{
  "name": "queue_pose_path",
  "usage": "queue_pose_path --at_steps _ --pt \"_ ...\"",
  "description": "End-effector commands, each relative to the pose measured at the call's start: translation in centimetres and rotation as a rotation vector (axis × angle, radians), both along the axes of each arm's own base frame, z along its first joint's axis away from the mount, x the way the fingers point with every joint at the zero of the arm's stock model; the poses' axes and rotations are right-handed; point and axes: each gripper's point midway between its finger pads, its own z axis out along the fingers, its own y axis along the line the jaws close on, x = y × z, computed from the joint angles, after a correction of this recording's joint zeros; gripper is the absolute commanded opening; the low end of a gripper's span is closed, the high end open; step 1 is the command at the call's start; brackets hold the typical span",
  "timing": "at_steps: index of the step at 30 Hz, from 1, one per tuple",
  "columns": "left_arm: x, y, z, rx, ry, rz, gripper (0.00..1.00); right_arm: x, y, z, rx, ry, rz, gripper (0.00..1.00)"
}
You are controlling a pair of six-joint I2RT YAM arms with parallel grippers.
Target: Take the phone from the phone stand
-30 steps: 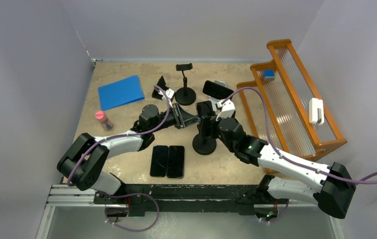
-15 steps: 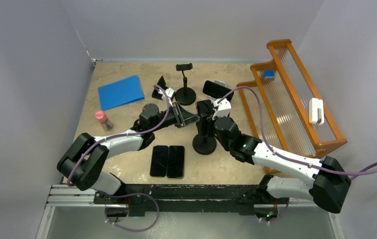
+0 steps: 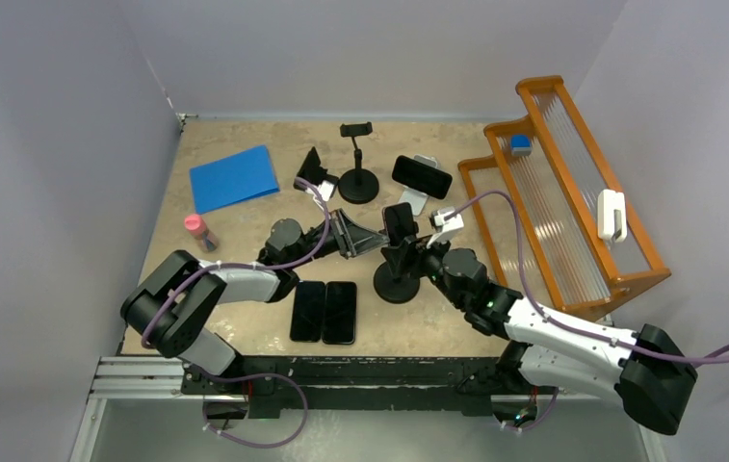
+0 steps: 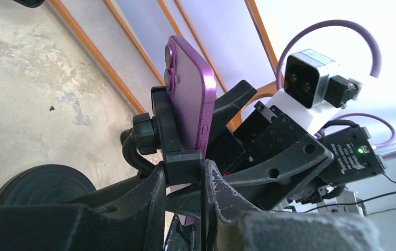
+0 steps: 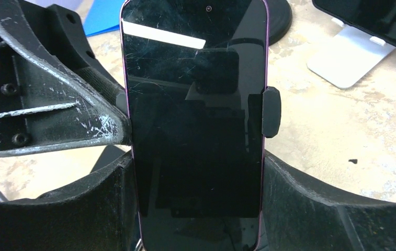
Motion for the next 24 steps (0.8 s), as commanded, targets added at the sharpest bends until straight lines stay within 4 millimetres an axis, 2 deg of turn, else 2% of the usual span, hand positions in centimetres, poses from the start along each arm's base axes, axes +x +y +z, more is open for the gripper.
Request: queue_pose_path --at_steps 1,6,15,21,24 --pt "0.9 0.8 -0.5 -0.048 0.008 0.041 0.00 -1.2 0.9 1.3 0.159 -0.010 0.063 0.00" --pt "0.8 0.5 -0.7 -0.050 0.005 0.023 0.00 -2.0 1.3 1.6 0.198 -0.024 0.110 0.00" --pt "0.9 0.4 -1.3 -0.035 -0.006 0.003 0.00 -3.0 1.6 3.6 0.256 -0.052 0.170 0.00" --pt "0.9 0.0 -0.8 0.005 -0.044 -0.021 0.00 -3.5 1.7 6.6 0.282 -0.104 0.203 0.00" --pt "1.0 -0.1 -0.4 0.033 -0.051 -0.028 0.15 -4.4 2.1 8.2 0.295 -0.117 0.259 0.00"
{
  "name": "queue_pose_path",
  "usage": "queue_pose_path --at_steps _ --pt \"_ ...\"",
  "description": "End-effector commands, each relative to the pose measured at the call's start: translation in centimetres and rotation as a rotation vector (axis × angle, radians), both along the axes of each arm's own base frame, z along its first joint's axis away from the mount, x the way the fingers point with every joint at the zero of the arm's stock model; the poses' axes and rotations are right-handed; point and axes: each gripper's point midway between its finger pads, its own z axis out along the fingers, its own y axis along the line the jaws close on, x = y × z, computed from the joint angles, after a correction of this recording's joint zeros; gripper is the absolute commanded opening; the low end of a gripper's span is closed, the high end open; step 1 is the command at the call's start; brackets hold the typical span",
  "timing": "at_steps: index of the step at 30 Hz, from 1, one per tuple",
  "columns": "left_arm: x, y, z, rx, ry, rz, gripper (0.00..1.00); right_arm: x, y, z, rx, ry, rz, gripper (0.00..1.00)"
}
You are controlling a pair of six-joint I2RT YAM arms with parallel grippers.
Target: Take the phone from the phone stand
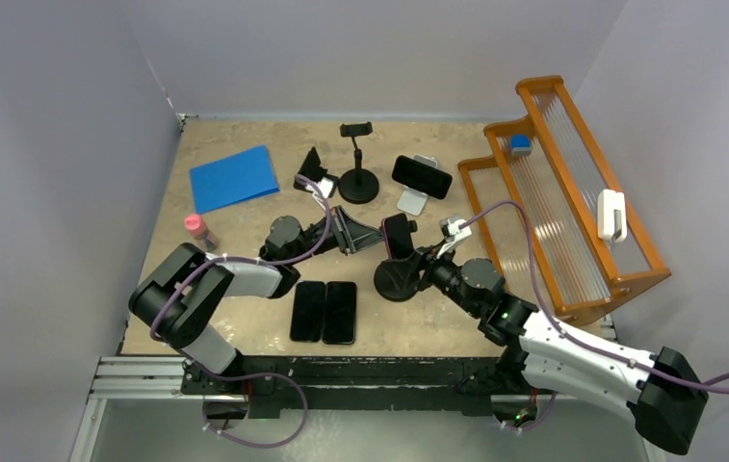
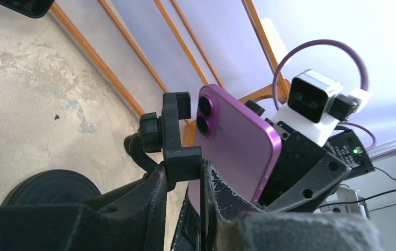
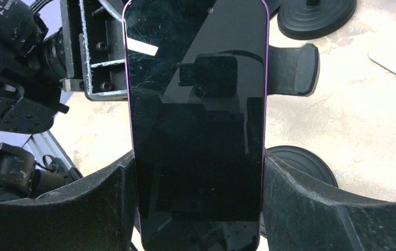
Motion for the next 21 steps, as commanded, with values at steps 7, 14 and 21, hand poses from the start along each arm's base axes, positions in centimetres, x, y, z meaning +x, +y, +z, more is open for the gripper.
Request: queue_pose_path --at_steps 7,14,21 --pt "0.8 0.0 1.2 0.125 -0.039 0.010 0.49 -2.2 1.0 10.6 0.107 -0.158 0.148 0.00" --pt "0.7 0.8 3.2 0.139 -0.038 0.050 0.68 -2.7 -0.1 12.7 0.065 -0.192 0.145 0.00" --pt "0.8 3.9 7.0 0.170 -0.071 0.221 0.75 -2.3 -0.4 14.0 0.037 -0.237 0.127 0.00"
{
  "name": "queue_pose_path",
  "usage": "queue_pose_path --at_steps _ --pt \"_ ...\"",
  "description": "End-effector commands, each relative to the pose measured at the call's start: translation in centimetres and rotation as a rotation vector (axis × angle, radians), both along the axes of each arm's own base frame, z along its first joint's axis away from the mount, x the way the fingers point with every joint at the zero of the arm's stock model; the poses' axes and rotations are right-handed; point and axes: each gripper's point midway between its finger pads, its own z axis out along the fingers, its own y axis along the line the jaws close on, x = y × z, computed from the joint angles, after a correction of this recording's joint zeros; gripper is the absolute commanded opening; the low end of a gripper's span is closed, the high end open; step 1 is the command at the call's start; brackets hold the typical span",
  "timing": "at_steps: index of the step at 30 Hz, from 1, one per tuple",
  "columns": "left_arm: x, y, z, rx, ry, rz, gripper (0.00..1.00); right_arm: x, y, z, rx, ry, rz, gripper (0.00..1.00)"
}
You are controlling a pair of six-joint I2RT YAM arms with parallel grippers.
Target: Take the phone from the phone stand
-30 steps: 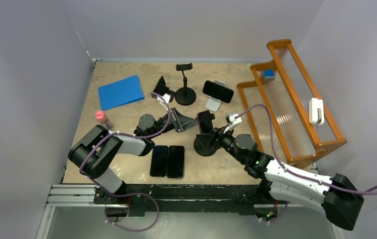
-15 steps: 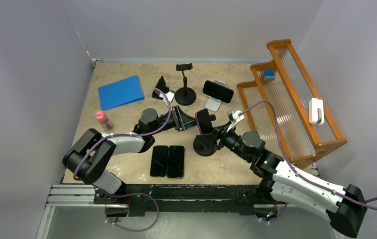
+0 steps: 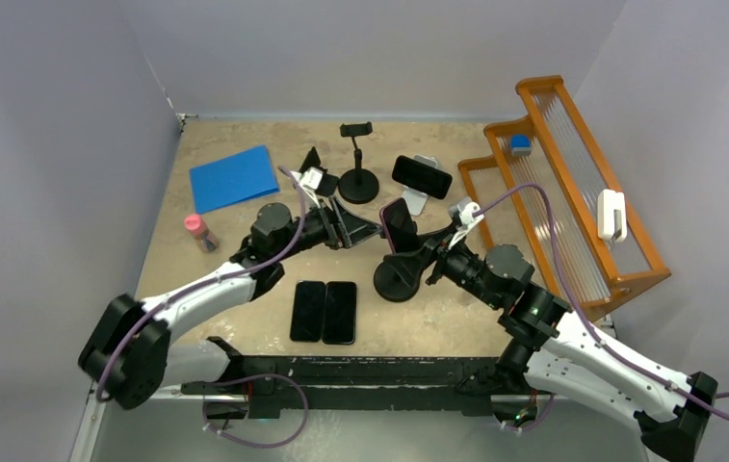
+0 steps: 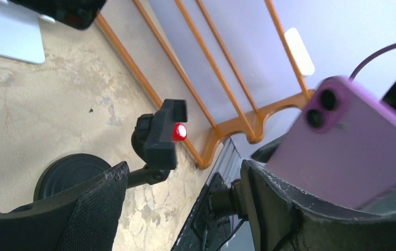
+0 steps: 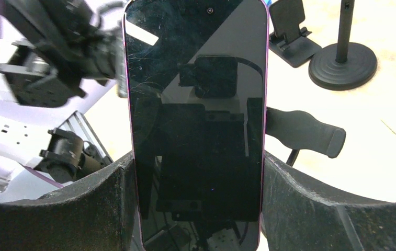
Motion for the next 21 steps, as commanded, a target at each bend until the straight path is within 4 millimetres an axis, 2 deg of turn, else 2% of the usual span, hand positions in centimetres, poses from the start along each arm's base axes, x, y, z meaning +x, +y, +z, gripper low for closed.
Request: queue_pose_path --at_steps 1,5,10,15,21 --pt "0.7 2.6 4.9 0.015 -0.111 0.150 0.76 0.4 -0.2 4.6 0.043 -0.113 -0.014 0.00" --pt "-0.2 5.1 7.7 0.064 -0.202 0.230 0.76 1.5 0.0 5.1 0.026 -0.126 -0.055 0.00" --pt "-2.0 6.6 10.8 0.068 -0.304 0.236 0.74 3.3 0.3 5.8 0.037 -0.128 -0.144 0.00" --pt "-3.1 6.6 12.5 0.053 -0.338 0.202 0.73 4.8 1.3 5.9 0.031 -0.101 -0.259 0.00" --pt "-3.1 5.6 12.8 0.052 -0.327 0.150 0.71 4.6 3.6 6.4 0.049 -0.090 -0.281 0.00"
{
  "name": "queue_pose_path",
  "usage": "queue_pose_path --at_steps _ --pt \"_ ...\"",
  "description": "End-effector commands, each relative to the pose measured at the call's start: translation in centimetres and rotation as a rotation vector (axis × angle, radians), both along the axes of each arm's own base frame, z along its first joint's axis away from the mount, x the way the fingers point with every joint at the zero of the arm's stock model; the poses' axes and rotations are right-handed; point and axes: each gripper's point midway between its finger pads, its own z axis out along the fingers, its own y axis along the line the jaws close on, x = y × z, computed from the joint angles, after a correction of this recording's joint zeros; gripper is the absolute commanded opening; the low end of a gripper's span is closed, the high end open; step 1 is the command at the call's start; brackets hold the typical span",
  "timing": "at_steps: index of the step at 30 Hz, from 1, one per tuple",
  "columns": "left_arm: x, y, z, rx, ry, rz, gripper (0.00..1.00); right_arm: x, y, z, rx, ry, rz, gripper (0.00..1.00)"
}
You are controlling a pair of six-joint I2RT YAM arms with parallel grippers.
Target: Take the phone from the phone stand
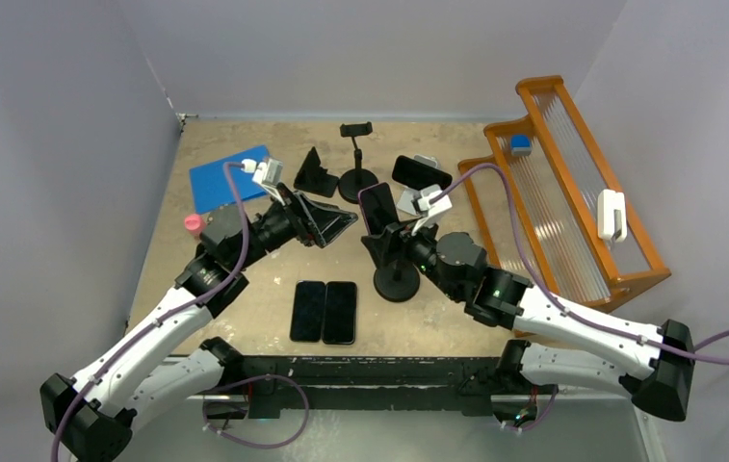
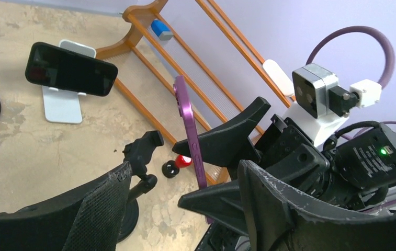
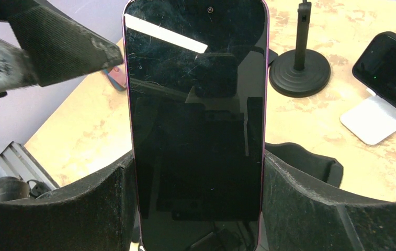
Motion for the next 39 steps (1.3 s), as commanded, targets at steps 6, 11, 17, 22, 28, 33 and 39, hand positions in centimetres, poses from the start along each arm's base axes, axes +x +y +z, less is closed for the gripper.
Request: queue_pose_path --at_steps 6,11,17,22,28,33,39 --pt "0.2 -1.9 1.5 0.012 0.003 -0.095 0.63 0.8 2.8 6.3 0.165 -0.081 -0.078 0.00" --pt "0.9 -2.3 0.9 0.012 0.058 -0.089 0.52 0.5 3.5 6.4 0.157 -0.081 -0.084 0.00" --pt "0.7 -2.8 0.7 0.002 0.082 -0.117 0.36 0.5 3.7 6.1 0.144 -0.078 -0.099 0.00" --pt "0.4 -3.2 0.5 -0.003 0.091 -0.146 0.19 0.4 3.9 6.1 0.136 -0.080 -0.098 0.00" --pt "0.3 -3.0 0.8 -0.011 0.074 -0.142 0.00 -0.4 3.9 6.2 0.138 -0.081 -0.053 0.31" --pt "0.6 -1.9 1.2 -0.015 0.059 -0.073 0.00 -1.7 3.2 6.4 0.141 -0.068 0.001 0.90" --pt "0.8 -0.2 1.9 -0.031 0.027 0.019 0.00 -3.8 1.0 6.5 0.175 -0.041 0.057 0.99"
